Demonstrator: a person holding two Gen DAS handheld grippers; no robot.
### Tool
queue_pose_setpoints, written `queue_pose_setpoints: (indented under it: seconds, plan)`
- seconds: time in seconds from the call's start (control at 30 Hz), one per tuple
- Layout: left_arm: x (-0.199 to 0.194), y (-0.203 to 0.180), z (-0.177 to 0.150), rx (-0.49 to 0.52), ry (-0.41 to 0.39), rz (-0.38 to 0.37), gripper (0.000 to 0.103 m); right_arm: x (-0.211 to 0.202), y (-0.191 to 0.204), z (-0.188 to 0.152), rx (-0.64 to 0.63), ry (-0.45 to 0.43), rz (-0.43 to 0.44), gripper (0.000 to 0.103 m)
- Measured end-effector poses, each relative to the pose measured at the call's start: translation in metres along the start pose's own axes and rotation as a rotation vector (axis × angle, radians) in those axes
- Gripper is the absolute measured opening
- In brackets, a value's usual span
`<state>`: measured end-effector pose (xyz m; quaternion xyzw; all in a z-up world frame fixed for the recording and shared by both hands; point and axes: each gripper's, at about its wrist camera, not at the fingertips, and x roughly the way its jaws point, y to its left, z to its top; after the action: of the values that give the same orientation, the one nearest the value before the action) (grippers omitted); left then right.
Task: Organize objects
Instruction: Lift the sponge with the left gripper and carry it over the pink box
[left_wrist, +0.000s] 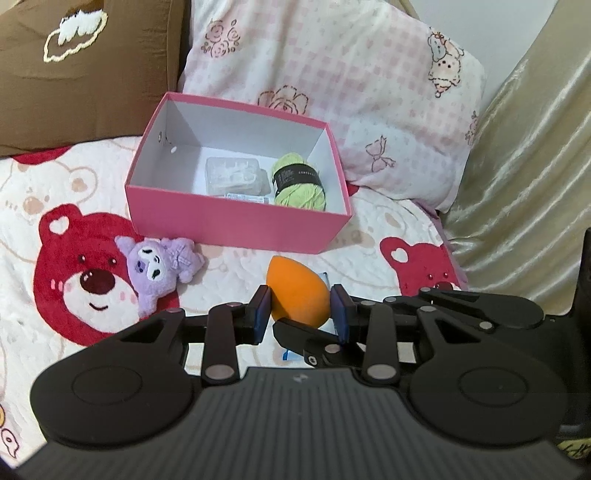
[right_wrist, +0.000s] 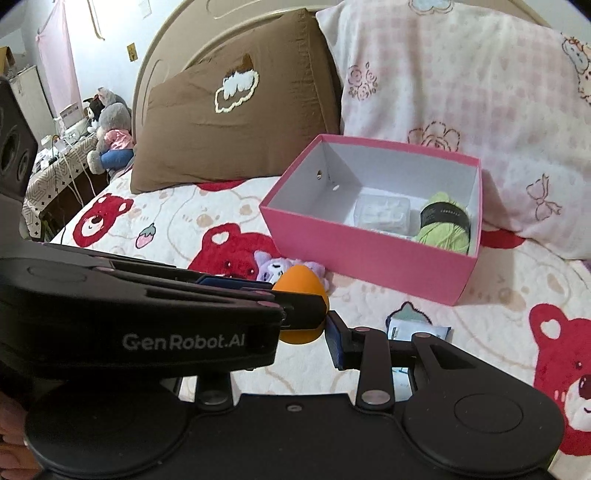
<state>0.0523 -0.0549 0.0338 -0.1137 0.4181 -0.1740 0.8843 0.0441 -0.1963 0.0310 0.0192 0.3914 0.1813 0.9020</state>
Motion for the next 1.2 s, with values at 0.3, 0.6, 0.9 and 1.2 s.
queue_pose_setpoints:
  seconds: [0.3,0.6,0.9,1.2]
  plan:
    - [-0.018,0.004,0.018,0.003,-0.006,-0.002,0.033,-0.012,0.009,0.017,-0.033,-0.026,0.009,0.039]
    - [-0.017,0.006,0.039,0.012,-0.003,0.009,0.033,-0.008,0.013,0.034,-0.088,-0.042,0.004,0.039]
    - [-0.02,0.003,0.075,0.034,-0.029,-0.011,0.034,-0.009,0.007,0.062,-0.097,-0.069,-0.009,0.039]
    - [-0.017,0.006,0.103,0.09,-0.084,-0.048,0.034,-0.012,0.001,0.094,-0.106,-0.128,-0.008,0.039]
